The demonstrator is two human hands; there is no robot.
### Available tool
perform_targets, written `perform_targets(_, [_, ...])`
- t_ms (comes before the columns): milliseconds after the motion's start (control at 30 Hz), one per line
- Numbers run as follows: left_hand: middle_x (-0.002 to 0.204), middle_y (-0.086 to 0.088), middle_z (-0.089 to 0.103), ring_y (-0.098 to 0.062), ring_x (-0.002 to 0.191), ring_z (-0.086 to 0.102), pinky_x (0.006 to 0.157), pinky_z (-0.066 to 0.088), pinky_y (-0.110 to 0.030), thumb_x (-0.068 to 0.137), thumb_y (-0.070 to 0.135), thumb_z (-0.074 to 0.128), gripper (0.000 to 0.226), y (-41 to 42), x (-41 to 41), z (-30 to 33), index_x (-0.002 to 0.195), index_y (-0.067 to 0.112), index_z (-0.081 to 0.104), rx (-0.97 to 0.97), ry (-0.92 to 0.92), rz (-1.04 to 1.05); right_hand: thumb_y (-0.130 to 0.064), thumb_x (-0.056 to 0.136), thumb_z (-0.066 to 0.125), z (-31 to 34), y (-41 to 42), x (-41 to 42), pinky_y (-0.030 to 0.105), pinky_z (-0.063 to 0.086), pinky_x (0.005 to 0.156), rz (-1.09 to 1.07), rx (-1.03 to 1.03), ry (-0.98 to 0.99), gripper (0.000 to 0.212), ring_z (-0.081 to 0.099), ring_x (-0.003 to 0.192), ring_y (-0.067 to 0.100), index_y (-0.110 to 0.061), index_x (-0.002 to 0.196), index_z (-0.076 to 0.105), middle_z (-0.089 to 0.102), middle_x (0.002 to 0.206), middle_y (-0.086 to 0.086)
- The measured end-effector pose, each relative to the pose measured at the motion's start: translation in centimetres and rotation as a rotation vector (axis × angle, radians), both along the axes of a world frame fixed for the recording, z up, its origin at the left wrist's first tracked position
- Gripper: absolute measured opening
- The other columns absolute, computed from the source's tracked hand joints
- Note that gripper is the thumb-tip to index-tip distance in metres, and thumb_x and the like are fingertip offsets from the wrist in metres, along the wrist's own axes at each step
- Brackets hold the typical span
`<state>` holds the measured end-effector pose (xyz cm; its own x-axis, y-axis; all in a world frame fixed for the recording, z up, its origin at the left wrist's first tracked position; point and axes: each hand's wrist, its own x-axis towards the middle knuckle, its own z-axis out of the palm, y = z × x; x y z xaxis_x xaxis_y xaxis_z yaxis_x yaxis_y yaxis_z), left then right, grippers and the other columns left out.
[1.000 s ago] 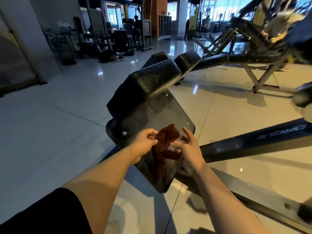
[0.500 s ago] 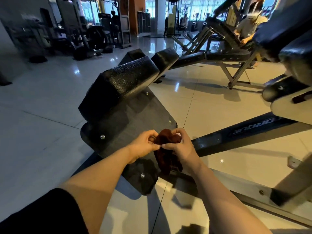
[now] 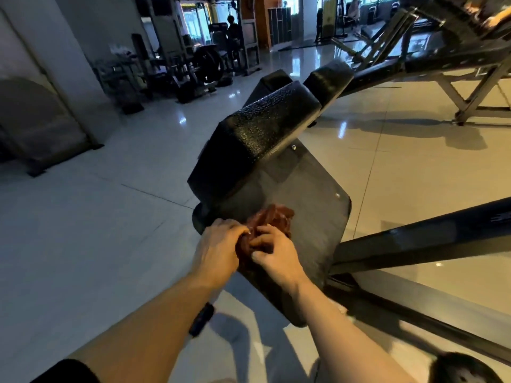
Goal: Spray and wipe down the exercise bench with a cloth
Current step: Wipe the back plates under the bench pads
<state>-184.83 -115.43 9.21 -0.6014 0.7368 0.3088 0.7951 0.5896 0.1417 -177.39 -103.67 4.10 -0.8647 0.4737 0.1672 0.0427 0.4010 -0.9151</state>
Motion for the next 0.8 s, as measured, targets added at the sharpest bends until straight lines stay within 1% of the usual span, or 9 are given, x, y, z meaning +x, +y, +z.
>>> perform_targets(67, [0.108, -0.007, 0.069, -0.03, 0.095, 0.064, 0.077, 0.054, -0.037, 0.08, 0.007, 0.058, 0.034, -2.9, -0.9, -0.8, 0.11, 0.015, 0.071, -0.041, 0.068, -0.092, -0.028, 0.066, 0.059, -0.9, -0.9, -1.0, 0.033, 0.044, 0.094, -0.235, -0.238, 0.055, 0.025, 0.059, 0.092, 0.007, -0.008, 0.072, 0.072, 0.068, 0.091, -0.005])
perform_targets(133, [0.11, -0.009, 0.069, -0.031, 0.097, 0.064, 0.08, 0.053, -0.041, 0.08, 0.01, 0.051, 0.036, -4.5, -1.6, -0.9, 0.11, 0.012, 0.071, -0.054, 0.097, -0.077, -0.02, 0.075, 0.066, -1.2, -1.6, -2.5, 0.044, 0.046, 0.089, -0.465, -0.211, 0.094, 0.013, 0.059, 0.091, 0.023, -0.007, 0.075, 0.064, 0.063, 0.095, 0.008])
perform_targets(200, [0.115, -0.01, 0.067, -0.032, 0.104, 0.062, 0.085, 0.051, -0.043, 0.069, -0.004, 0.063, 0.045, -4.9, -1.8, -0.7, 0.112, 0.01, 0.07, -0.081, 0.11, -0.04, -0.013, 0.089, 0.062, -1.1, -2.4, -4.3, 0.044, 0.035, 0.106, -0.518, -0.137, 0.023, 0.026, 0.045, 0.122, 0.034, -0.004, 0.112, 0.057, 0.045, 0.132, 0.018])
perform_targets(267, [0.116, -0.01, 0.066, -0.03, 0.106, 0.061, 0.086, 0.05, -0.041, 0.063, -0.009, 0.071, 0.052, -4.9, -1.5, -0.7, 0.111, 0.01, 0.07, -0.093, 0.126, -0.03, -0.018, 0.099, 0.049, -1.0, -2.9, -5.5, 0.042, 0.015, 0.12, -0.477, -0.145, -0.028, 0.054, 0.012, 0.146, 0.033, -0.003, 0.147, 0.03, 0.011, 0.158, 0.019])
perform_targets(367, [0.122, -0.008, 0.064, -0.028, 0.111, 0.059, 0.091, 0.048, -0.038, 0.07, 0.001, 0.072, 0.045, -4.3, -1.2, -0.6, 0.115, 0.01, 0.068, -0.076, 0.139, -0.045, -0.033, 0.102, 0.043, -0.8, -3.1, -7.5, 0.039, -0.003, 0.121, -0.401, -0.115, -0.024, 0.068, -0.011, 0.149, 0.029, -0.005, 0.154, 0.01, -0.008, 0.161, 0.018])
perform_targets(467, [0.122, -0.015, 0.062, -0.032, 0.111, 0.059, 0.092, 0.048, -0.041, 0.074, 0.004, 0.072, 0.046, -3.8, -1.2, -0.5, 0.12, 0.003, 0.063, -0.025, 0.147, 0.015, -0.039, 0.1, 0.044, 0.8, -4.3, -9.7, 0.043, 0.006, 0.122, -0.327, -0.06, 0.152, 0.067, -0.005, 0.15, 0.027, -0.005, 0.153, 0.02, 0.004, 0.162, 0.017])
perform_targets(600, [0.128, -0.02, 0.056, -0.034, 0.115, 0.055, 0.096, 0.047, -0.046, 0.079, 0.003, 0.07, 0.053, -4.1, -1.6, -0.3, 0.13, -0.001, 0.053, 0.039, 0.138, 0.156, -0.028, 0.097, 0.029, 0.8, -5.2, -10.9, 0.049, 0.021, 0.119, -0.174, 0.302, 0.196, 0.051, 0.016, 0.147, 0.037, -0.004, 0.138, 0.049, 0.037, 0.149, 0.018])
perform_targets(700, [0.129, -0.018, 0.057, -0.034, 0.117, 0.054, 0.103, 0.039, -0.043, 0.076, 0.0, 0.069, 0.053, -4.4, -1.6, -1.0, 0.128, 0.0, 0.056, -0.032, 0.209, 0.069, -0.034, 0.099, 0.024, -0.7, -3.5, -9.5, 0.041, 0.024, 0.119, -0.266, 0.242, 0.163, 0.057, 0.017, 0.148, 0.029, -0.007, 0.147, 0.037, 0.021, 0.159, 0.014])
perform_targets(800, [0.129, -0.016, 0.059, -0.033, 0.119, 0.056, 0.106, 0.03, -0.04, 0.07, -0.003, 0.072, 0.055, -4.0, -0.8, -1.7, 0.124, -0.001, 0.061, -0.106, 0.221, -0.014, -0.018, 0.104, 0.034, -4.0, -1.5, -6.8, 0.041, 0.018, 0.121, -0.404, 0.148, 0.037, 0.049, 0.011, 0.149, 0.025, -0.012, 0.152, 0.028, 0.011, 0.162, 0.008])
